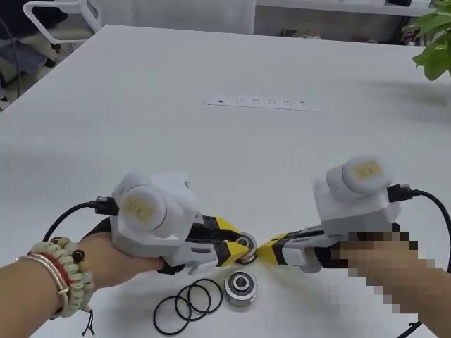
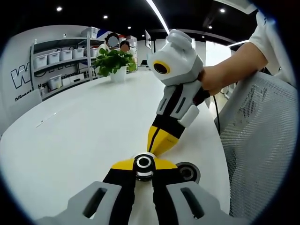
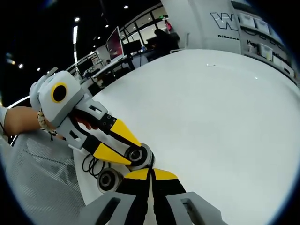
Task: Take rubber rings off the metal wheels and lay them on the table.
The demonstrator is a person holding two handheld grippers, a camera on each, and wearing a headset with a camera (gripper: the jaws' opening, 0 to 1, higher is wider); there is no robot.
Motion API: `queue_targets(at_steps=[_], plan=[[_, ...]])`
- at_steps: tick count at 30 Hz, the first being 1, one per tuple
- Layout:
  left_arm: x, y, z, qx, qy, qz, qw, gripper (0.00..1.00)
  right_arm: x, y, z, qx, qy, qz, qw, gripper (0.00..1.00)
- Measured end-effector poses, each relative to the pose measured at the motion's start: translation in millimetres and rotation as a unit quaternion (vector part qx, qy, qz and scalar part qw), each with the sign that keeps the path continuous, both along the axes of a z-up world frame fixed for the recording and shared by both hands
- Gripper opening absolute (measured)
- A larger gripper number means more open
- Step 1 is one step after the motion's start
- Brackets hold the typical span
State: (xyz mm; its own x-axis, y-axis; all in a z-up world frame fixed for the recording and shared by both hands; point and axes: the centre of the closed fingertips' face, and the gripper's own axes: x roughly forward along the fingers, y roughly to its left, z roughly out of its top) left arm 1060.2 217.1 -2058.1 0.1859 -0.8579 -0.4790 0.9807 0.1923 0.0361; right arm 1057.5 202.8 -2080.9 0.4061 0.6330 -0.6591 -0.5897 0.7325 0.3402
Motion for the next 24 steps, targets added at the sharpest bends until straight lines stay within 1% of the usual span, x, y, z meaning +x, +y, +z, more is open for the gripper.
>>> queue_targets(at_steps=[1,3,5,6,8,9,10,15,18,19,20,22,23,24], plan=[[0.1,0.0,0.0,0.0,0.0,0.0,1.0,0.08,-0.1,-0.3,0.5,0.011,0.008,-0.009,0.9999,0.0],[0.0,0.0,0.1,0.0,0.0,0.0,1.0,0.08,0.2,-0.9,1.5,0.025,0.015,-0.02,0.9994,0.0],[-0.1,0.1,0.1,-0.001,-0.001,0.0,1.0,0.08,0.2,-1.3,3.0,0.045,0.028,-0.035,0.998,0.0],[-0.1,0.1,0.2,-0.001,-0.001,0.0,1.0,0.08,-0.3,-1.6,3.6,0.056,0.036,-0.042,0.9969,0.0],[-0.3,0.0,0.2,-0.002,-0.001,-0.001,1.0,0.08,0.3,-2.7,3.7,0.068,0.042,-0.049,0.9956,0.0],[-0.4,0.0,0.2,-0.002,-0.001,0.0,1.0,0.08,3.1,-4.4,5.3,0.074,0.038,-0.06,0.9947,0.0],[-0.5,-0.1,0.3,-0.003,-0.001,0.0,1.0,0.08,0.7,-2.1,8.2,0.092,0.052,-0.065,0.9922,0.0],[-0.5,-0.3,0.3,-0.003,-0.001,0.0,1.0,0.08,0.9,-2.9,6.6,0.1,0.056,-0.071,0.9909,0.0],[-0.7,-0.3,0.3,-0.004,-0.003,-0.001,1.0,0.08,-1.5,-1.0,5.1,0.107,0.063,-0.078,0.9892,0.0],[-0.8,-0.1,0.4,-0.004,-0.004,-0.002,1.0,0.08,-2.8,0.1,4.4,0.114,0.07,-0.082,0.9876,0.0],[-0.8,-0.1,0.4,-0.004,-0.004,-0.002,1.0,0.08,-2.4,-0.8,3.9,0.116,0.071,-0.086,0.9869,0.0],[-0.8,-0.2,0.3,-0.005,-0.004,-0.002,1.0,0.08,-0.6,-0.6,8.5,0.144,0.082,-0.104,0.9807,0.0],[-0.8,-0.1,0.2,-0.005,-0.004,-0.001,1.0,0.08,0.3,-0.6,10.6,0.153,0.084,-0.11,0.9784,0.0],[-0.8,-0.1,0.2,-0.004,-0.004,-0.001,1.0,0.08,-0.9,-0.8,11.6,0.156,0.09,-0.113,0.9772,0.0]])
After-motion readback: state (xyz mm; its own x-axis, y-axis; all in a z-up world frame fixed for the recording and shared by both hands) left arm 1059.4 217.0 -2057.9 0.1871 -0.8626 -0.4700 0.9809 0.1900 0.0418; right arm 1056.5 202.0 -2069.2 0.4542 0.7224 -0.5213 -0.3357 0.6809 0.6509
